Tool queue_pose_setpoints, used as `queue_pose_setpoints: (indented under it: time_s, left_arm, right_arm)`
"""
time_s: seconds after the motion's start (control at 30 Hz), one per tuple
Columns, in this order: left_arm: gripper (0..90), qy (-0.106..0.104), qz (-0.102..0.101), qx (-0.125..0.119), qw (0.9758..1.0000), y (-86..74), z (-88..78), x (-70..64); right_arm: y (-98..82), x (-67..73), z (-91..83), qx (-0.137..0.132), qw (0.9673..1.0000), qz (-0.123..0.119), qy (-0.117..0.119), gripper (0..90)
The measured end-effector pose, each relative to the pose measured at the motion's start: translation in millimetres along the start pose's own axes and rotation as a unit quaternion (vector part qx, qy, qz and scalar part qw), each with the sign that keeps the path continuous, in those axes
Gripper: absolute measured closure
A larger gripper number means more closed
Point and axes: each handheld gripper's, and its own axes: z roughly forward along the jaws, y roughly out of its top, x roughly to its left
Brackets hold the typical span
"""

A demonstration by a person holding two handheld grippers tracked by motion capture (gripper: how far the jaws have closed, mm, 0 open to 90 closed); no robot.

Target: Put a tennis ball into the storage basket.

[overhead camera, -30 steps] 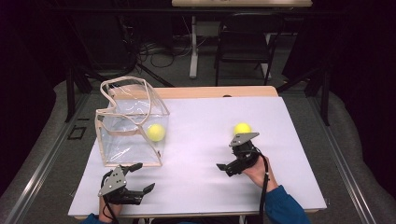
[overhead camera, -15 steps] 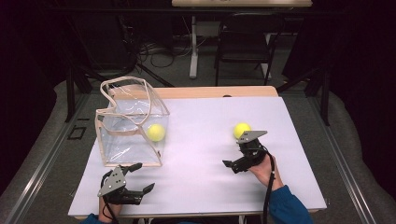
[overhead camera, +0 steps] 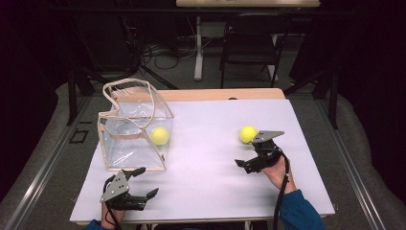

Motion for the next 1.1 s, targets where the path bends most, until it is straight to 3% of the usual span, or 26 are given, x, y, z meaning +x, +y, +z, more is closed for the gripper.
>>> queue_pose_setpoints:
  time_s: [0.53,1.1]
  left_arm:
    - [16.1,0.001,0.0,0.002,1.0,0.1,0.6,-0.1]
    - [16.1,0.002,-0.002,0.001,1.0,0.1,0.7,0.1]
  right_arm:
    - [6.2,-19.3,-10.4,-0.022,0.999,0.021,-0.033,0.1]
    - [16.3,-39.8,-6.6,-0.008,0.9978,0.036,-0.055,0.0]
